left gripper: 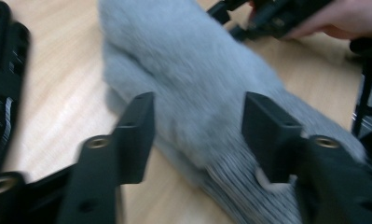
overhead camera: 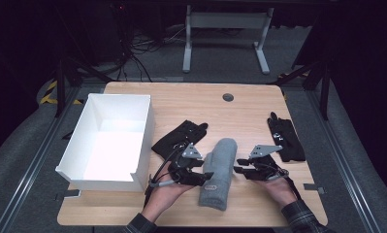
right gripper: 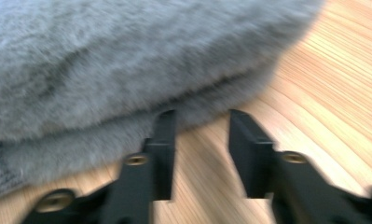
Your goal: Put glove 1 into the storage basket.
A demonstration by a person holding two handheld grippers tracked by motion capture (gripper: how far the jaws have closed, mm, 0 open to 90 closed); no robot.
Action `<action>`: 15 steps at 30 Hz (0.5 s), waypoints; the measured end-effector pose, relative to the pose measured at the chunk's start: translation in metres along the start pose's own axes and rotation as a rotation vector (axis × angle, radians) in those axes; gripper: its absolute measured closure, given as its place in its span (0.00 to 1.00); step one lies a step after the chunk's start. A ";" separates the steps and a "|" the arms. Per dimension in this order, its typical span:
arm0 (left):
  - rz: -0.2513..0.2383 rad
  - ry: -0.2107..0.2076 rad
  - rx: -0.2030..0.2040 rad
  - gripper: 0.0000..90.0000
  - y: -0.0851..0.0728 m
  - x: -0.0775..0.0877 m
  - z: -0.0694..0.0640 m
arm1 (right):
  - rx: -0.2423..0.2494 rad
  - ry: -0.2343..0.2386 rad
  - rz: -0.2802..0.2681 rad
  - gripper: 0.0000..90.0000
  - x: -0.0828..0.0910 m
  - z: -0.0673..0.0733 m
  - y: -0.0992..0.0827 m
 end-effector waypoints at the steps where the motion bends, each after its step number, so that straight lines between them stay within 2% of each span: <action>1: 0.004 0.000 -0.003 0.40 0.003 -0.001 0.003 | -0.009 -0.014 0.001 0.56 0.003 -0.003 -0.003; 3: 0.006 0.005 -0.013 0.32 0.008 -0.004 0.006 | -0.021 -0.028 0.015 0.47 0.006 -0.007 -0.008; 8: 0.023 0.020 -0.021 0.18 0.017 -0.015 0.012 | -0.040 -0.046 0.017 0.35 0.017 -0.013 -0.022; 15: 0.031 0.041 -0.025 0.16 0.024 -0.027 0.017 | -0.043 -0.058 -0.004 0.29 0.030 -0.018 -0.035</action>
Point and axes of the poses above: each handheld gripper's, and its own axes: x roughly backward along the jaws, y roughly out of its top, z roughly to its left, the point moved 9 cm from there along -x, roughly forward along the jaws, and after that the axes turned 11 degrees about -y, right-handed, at the moved point
